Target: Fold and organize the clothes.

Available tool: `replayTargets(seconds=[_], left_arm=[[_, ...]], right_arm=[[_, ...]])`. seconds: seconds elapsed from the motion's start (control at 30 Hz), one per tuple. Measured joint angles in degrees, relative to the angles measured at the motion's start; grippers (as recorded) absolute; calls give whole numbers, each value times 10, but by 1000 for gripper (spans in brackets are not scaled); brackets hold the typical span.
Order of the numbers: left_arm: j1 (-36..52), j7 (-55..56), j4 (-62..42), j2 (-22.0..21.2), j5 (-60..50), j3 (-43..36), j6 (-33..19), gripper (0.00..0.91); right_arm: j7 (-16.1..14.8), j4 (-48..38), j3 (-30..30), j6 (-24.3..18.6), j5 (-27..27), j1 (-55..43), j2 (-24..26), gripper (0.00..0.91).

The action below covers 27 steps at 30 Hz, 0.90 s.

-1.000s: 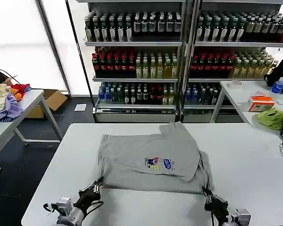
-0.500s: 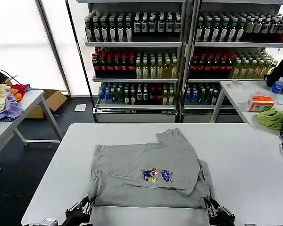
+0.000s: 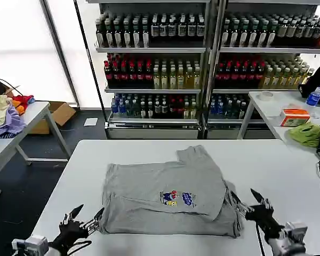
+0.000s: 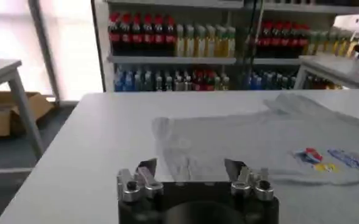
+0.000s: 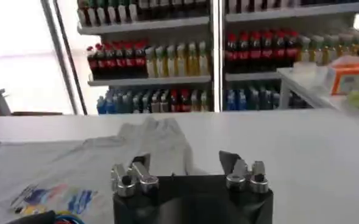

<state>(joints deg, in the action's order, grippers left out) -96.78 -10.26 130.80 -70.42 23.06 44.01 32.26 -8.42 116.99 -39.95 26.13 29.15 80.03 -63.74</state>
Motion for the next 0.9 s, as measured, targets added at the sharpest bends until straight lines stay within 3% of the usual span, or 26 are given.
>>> replayTargets(seconds=[0.37,0.63,0.9], left_arm=[[213,-43,-187,85,27,-85,-7,907],[369,-64,-353,105,23,-175,-26,907],[470,-73,-477,109,18,-230,-39,907]], right_arm=[[-45,-241,136,17,-7,-261,7,907],[-55,-388,205,18,-19,-388,-26,907],[-57,-502,245,22,-26,-474,-64,907]])
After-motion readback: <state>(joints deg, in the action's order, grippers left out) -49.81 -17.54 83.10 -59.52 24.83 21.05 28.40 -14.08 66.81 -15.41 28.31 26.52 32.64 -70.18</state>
